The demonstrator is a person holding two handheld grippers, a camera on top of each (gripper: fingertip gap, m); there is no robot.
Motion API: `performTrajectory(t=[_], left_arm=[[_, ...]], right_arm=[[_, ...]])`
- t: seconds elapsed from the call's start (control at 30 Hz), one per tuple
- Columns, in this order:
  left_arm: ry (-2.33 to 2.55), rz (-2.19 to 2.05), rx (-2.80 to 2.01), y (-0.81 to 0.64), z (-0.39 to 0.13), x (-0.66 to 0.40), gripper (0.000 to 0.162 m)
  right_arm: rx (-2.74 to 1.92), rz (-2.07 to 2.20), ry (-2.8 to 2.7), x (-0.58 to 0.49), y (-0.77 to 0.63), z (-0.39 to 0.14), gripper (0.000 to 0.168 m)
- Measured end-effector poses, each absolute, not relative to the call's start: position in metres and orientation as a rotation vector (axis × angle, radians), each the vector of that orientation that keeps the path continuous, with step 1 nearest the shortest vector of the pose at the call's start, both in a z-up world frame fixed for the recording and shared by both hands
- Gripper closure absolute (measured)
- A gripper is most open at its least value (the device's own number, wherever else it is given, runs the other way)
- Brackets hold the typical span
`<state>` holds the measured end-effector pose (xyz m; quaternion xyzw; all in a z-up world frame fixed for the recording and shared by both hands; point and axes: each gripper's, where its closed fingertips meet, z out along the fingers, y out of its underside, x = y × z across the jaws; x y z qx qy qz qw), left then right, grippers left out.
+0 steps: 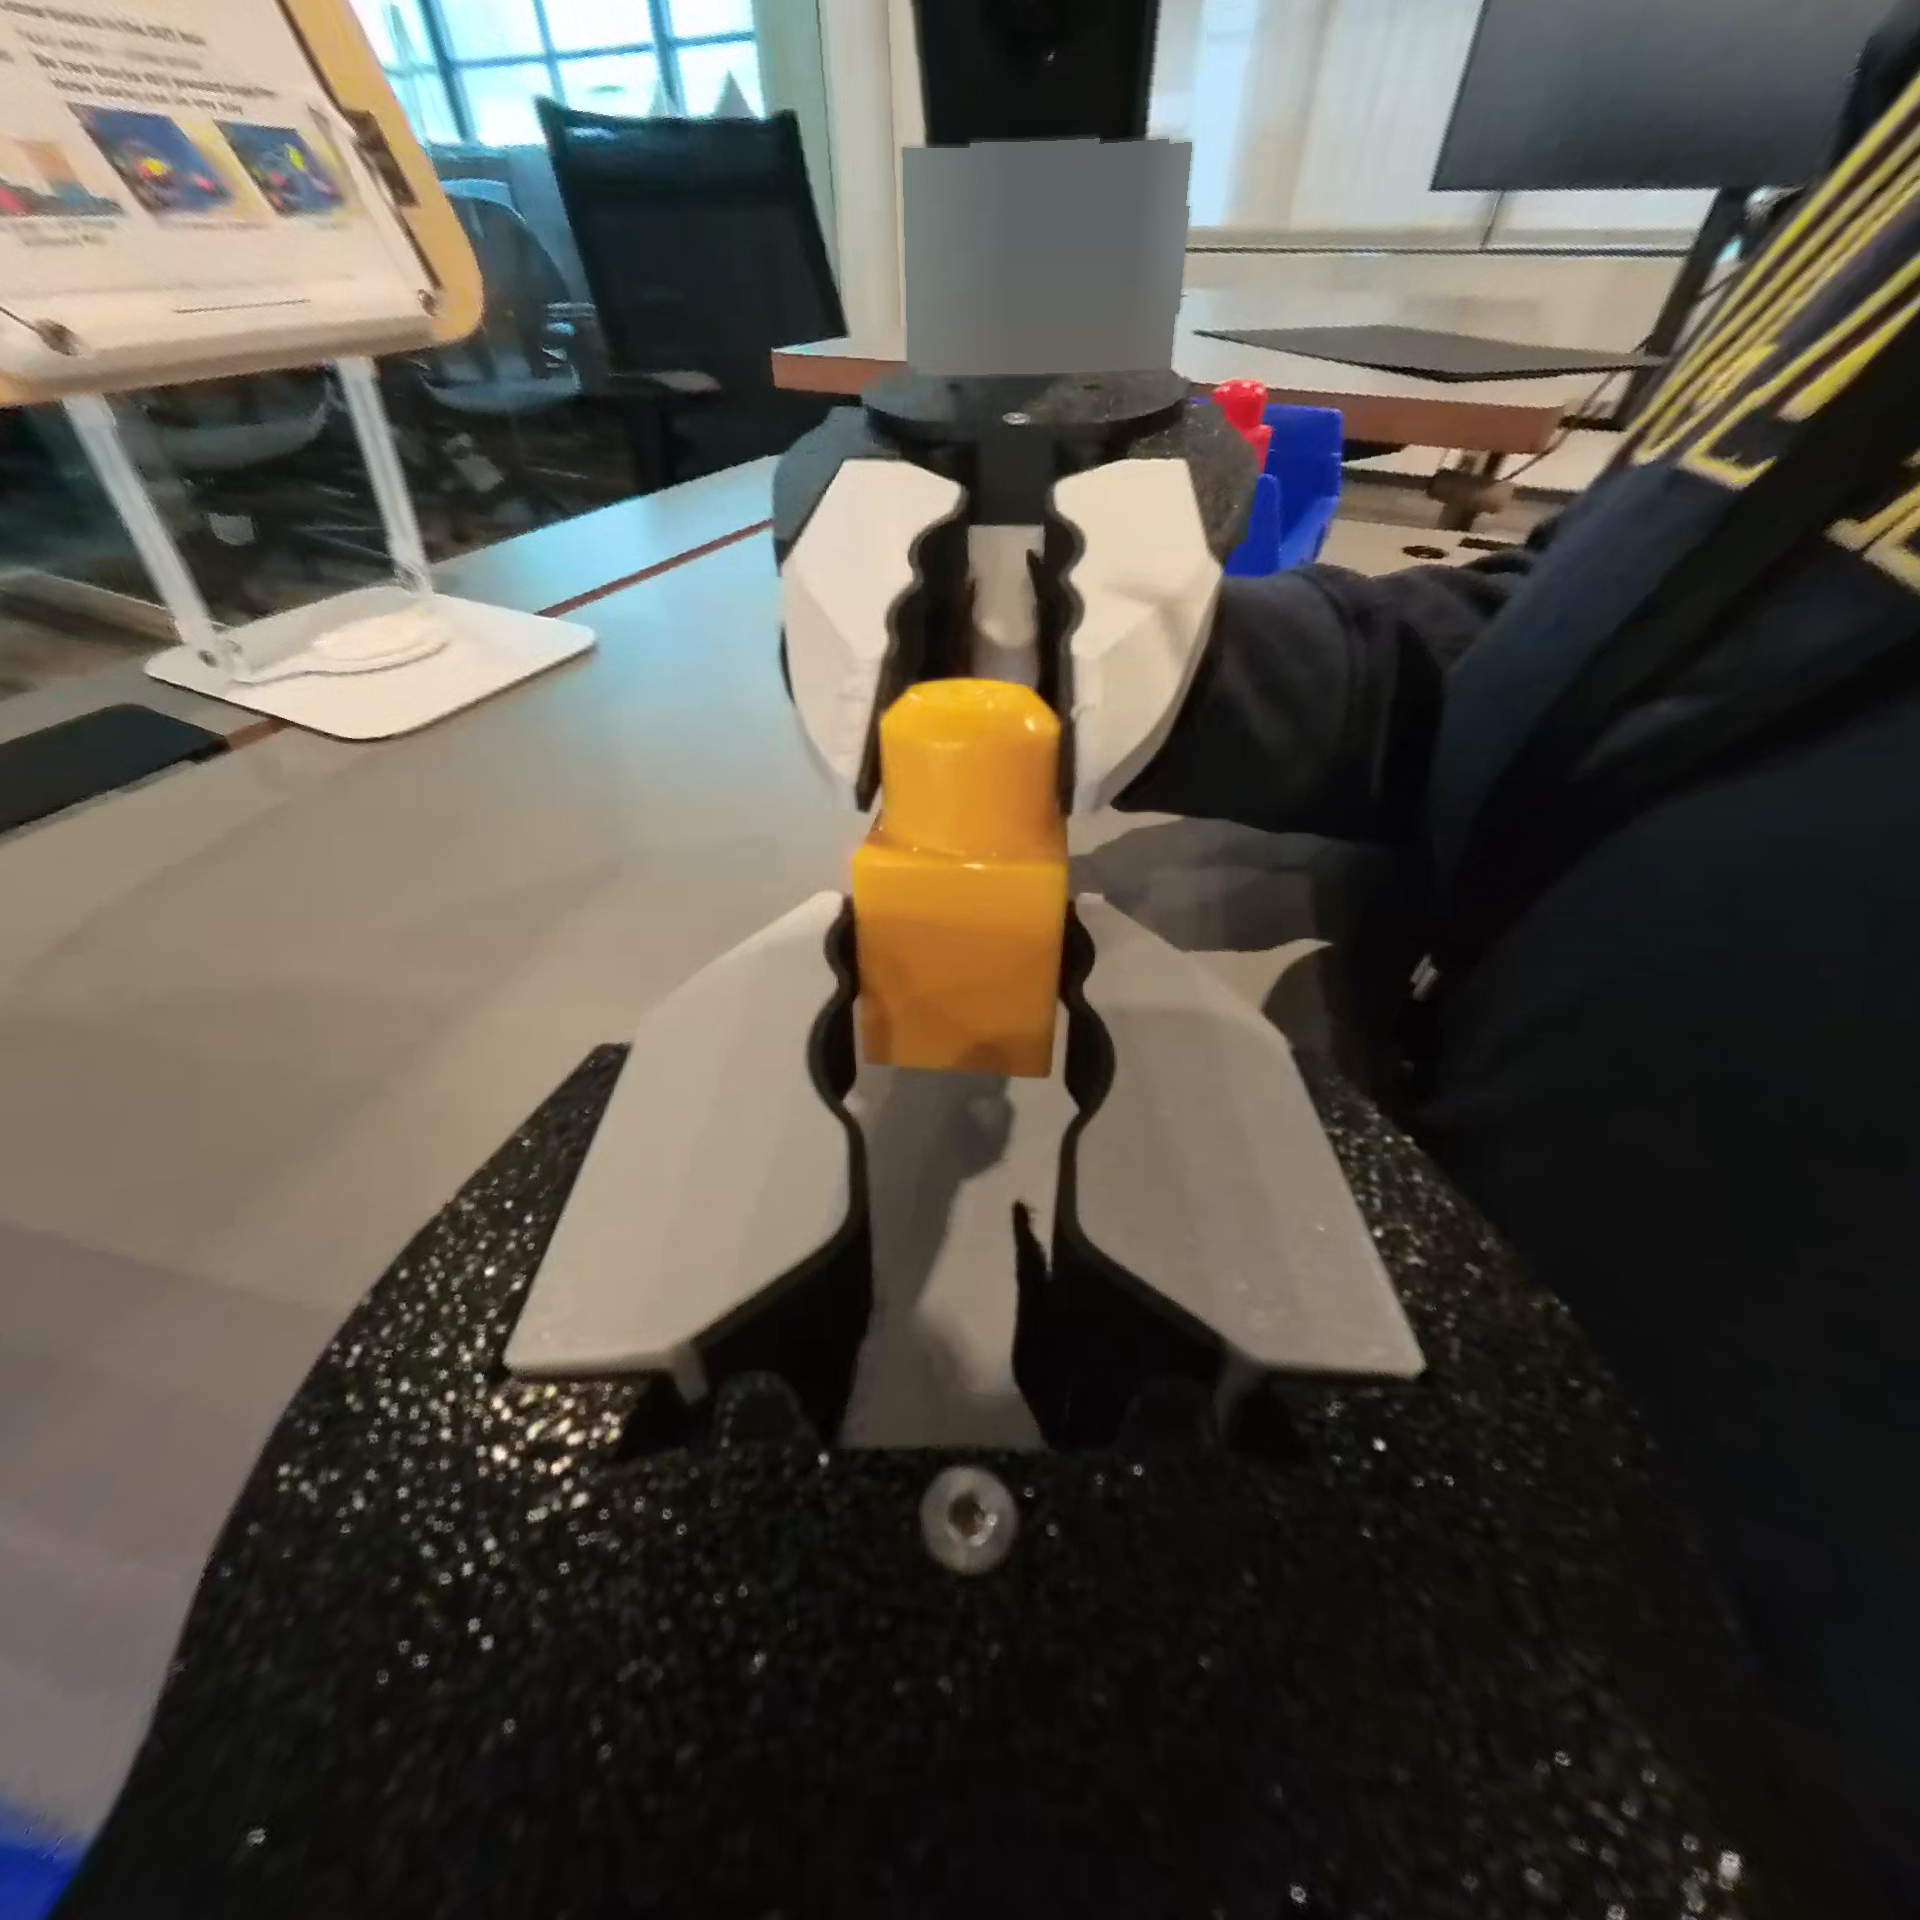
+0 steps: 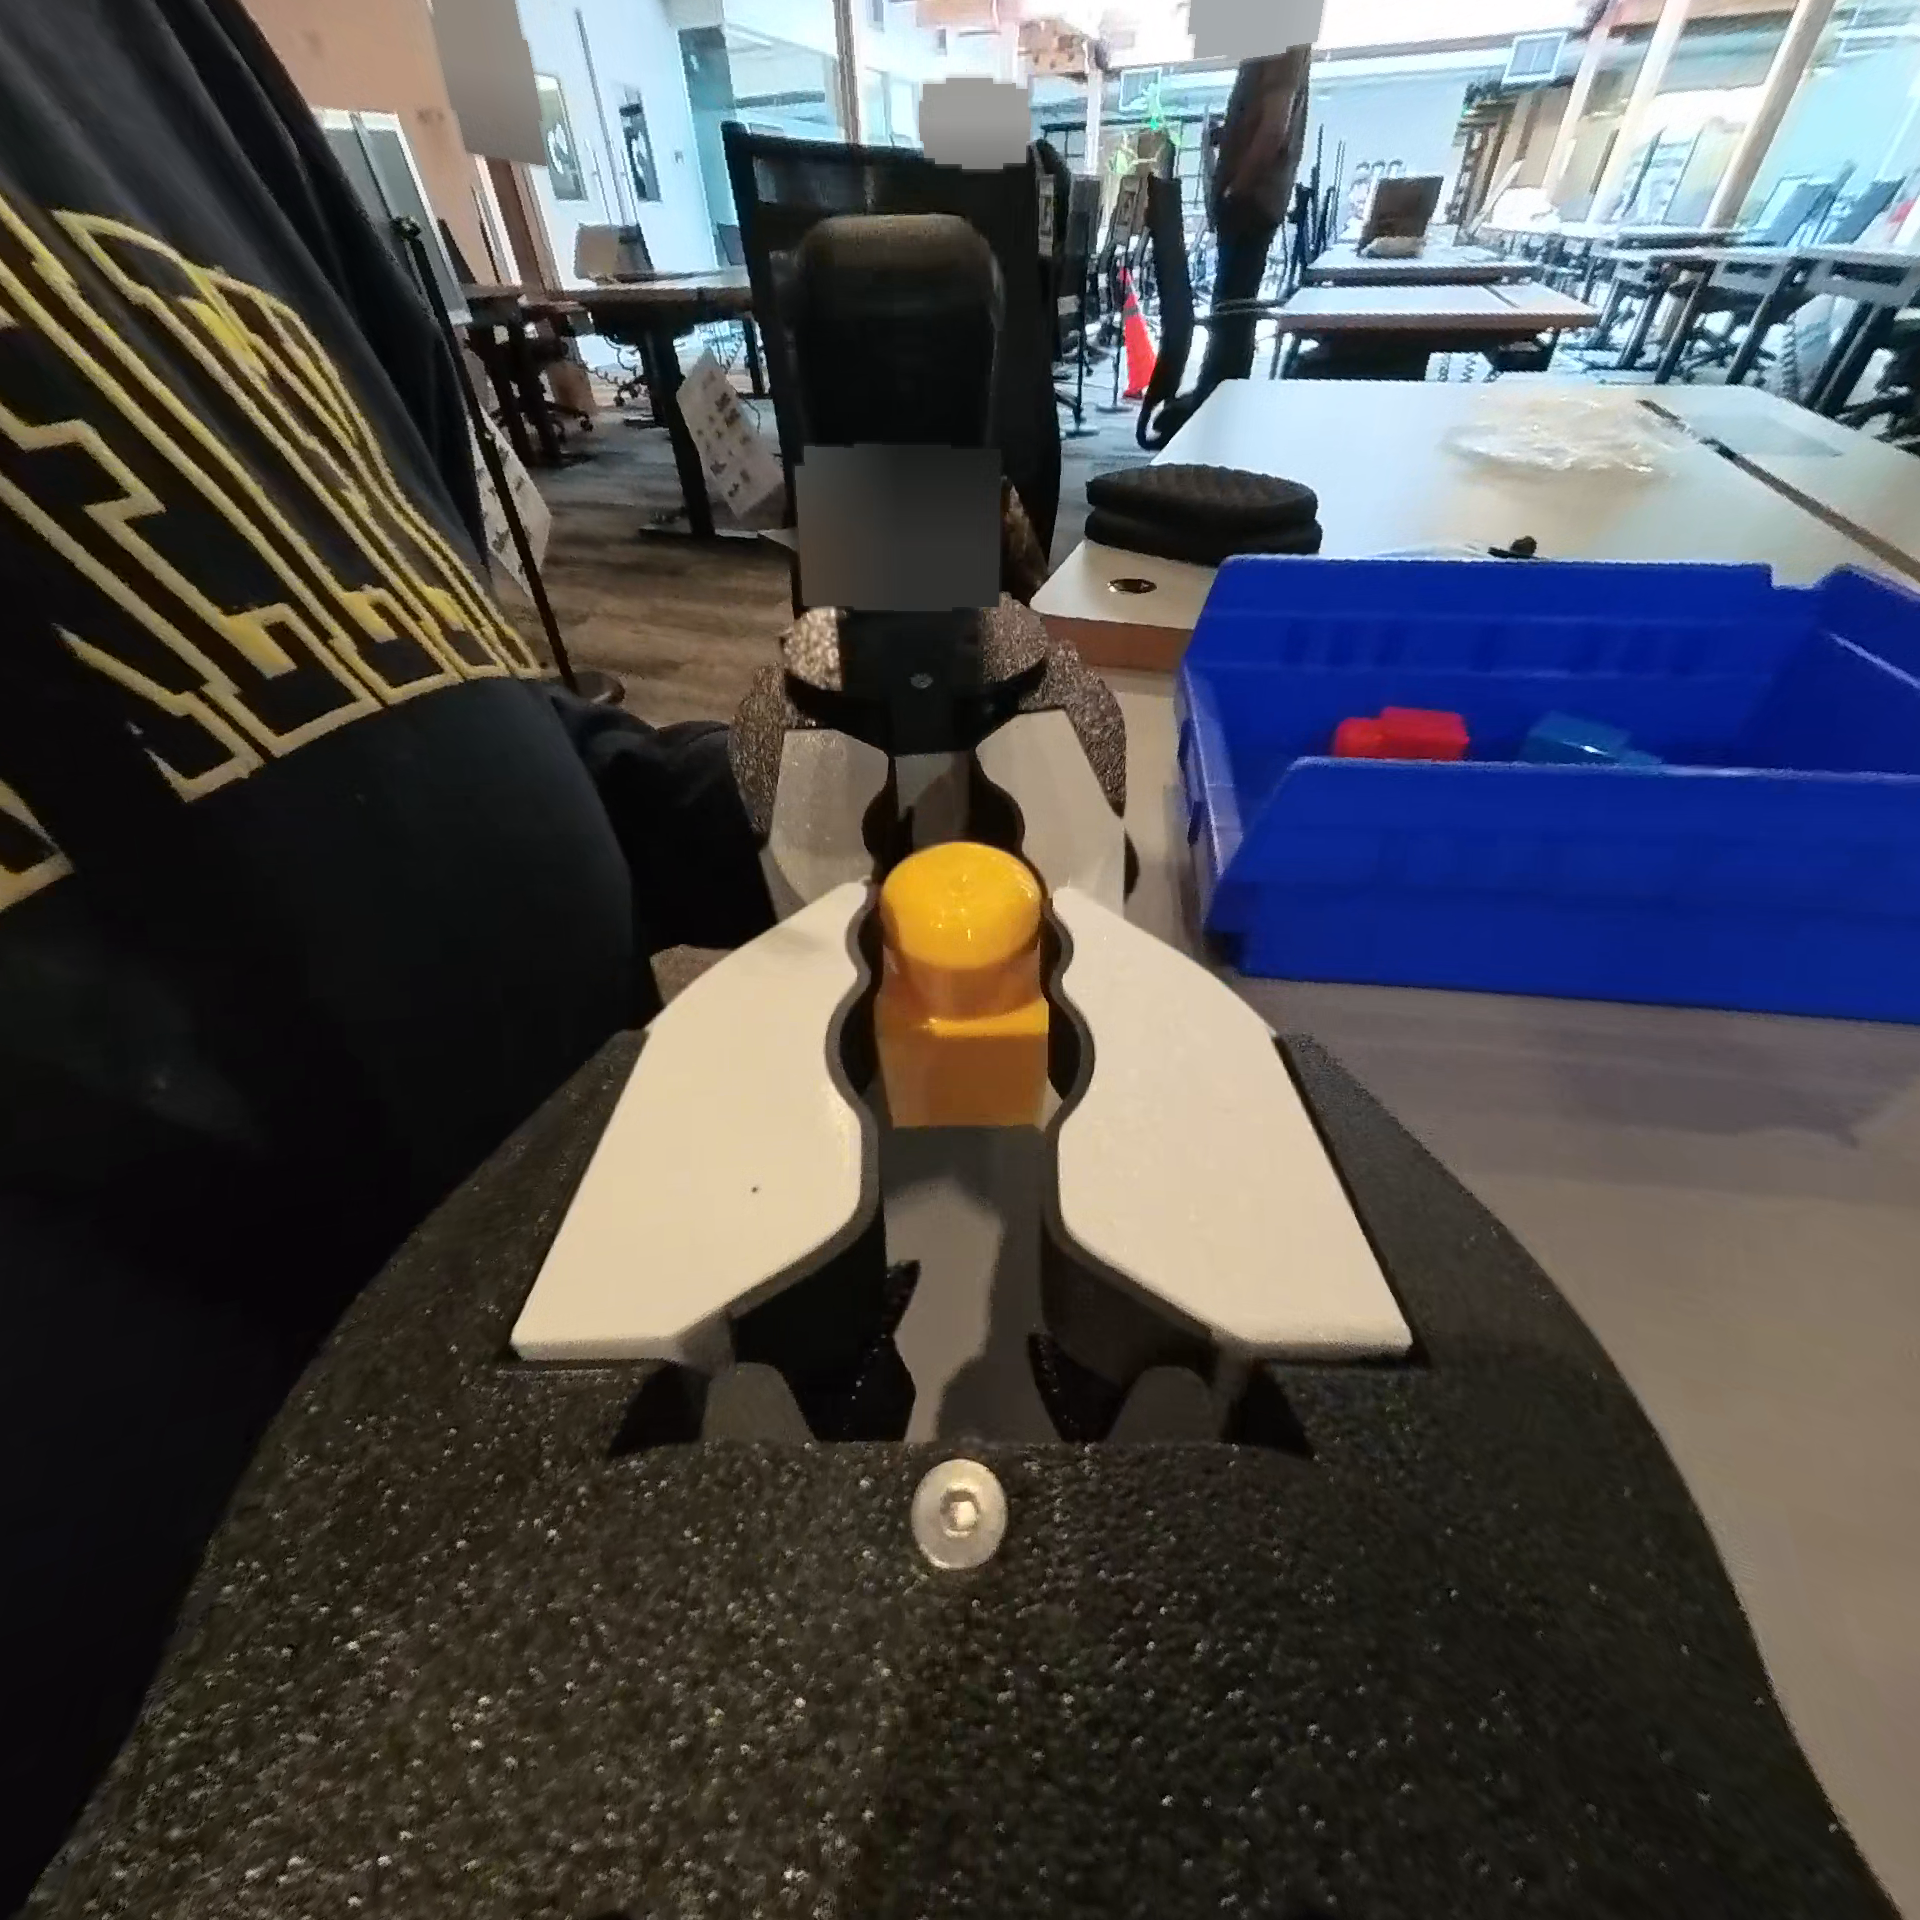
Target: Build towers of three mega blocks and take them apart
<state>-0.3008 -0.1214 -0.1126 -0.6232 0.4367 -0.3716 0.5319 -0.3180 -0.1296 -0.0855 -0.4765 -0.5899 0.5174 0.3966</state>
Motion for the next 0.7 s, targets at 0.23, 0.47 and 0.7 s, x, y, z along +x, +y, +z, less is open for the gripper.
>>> performTrajectory(t=[0.23, 0.47, 0.7], left_arm=[[0.927, -0.817, -1.570, -0.106, -0.108, -0.334, 0.092], [0.679, -0.422, -1.766, -0.050, -0.076, -0.449, 0.101], [0.446, -0.107, -2.403, 0.010, -0.136, -0.568, 0.097]], right_arm=[[-1.479, 1.021, -1.445, -0.274, -0.080, -0.132, 0.140], [-1.609, 0.919, -1.507, -0.258, -0.068, -0.177, 0.140], [-1.539, 0.995, -1.436, -0.259, -0.071, -0.162, 0.094]])
